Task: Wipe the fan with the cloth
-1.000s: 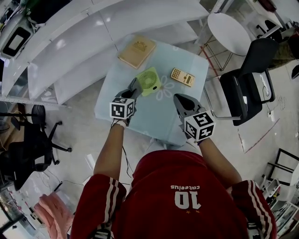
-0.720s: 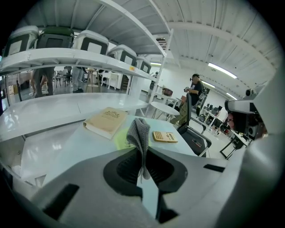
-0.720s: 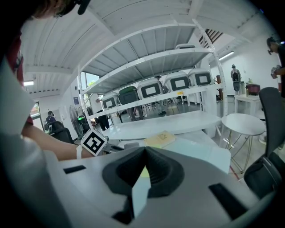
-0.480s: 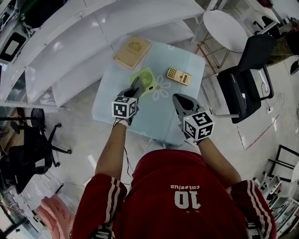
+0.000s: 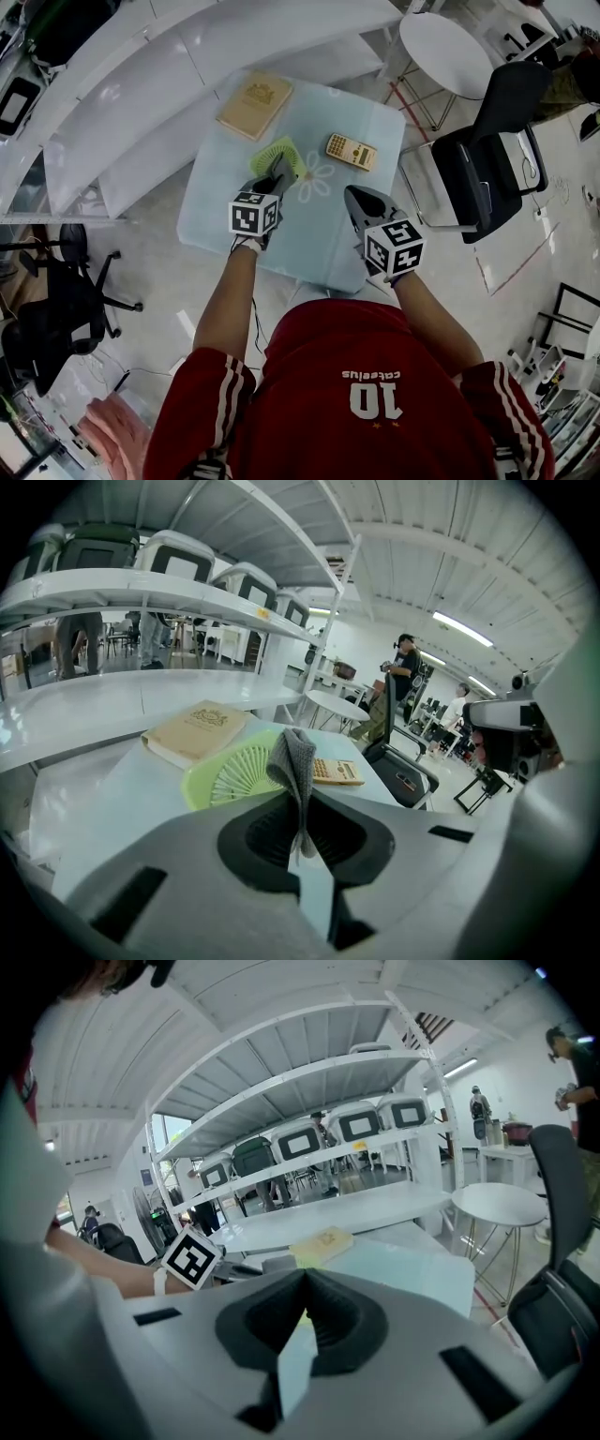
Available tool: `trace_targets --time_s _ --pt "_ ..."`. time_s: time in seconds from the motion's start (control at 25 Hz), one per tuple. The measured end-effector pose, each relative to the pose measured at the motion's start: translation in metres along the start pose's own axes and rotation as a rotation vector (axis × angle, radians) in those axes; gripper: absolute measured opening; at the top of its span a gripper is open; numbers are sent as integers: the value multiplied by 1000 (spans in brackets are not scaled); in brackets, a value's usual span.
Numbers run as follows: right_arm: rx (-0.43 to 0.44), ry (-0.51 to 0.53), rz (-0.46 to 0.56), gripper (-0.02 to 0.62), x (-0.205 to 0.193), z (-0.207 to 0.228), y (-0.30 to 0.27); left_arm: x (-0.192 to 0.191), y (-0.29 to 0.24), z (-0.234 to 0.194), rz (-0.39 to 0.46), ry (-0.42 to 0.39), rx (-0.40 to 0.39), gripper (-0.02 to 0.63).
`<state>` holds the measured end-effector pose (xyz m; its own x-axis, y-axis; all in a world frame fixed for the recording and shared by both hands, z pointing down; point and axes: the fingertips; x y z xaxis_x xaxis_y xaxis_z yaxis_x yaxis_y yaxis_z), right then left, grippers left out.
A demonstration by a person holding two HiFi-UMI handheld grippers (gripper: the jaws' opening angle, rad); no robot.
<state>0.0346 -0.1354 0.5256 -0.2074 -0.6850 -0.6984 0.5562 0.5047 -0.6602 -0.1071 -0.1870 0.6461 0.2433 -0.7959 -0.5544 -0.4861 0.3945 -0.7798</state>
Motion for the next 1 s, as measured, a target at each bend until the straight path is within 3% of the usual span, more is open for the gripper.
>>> trace_targets --time_s 1.0 --pt "19 -21 -77 3 -2 36 -21 9 -62 -3 -52 61 -29 26"
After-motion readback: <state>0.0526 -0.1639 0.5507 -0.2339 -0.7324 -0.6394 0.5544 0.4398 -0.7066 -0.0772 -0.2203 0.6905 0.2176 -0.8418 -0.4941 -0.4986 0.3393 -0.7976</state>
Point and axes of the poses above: the fingertips, and each gripper's own axes: y backward along the fingers, z to its right, x out of its top, and after that the axes turned 15 degrees about -z, right-handed
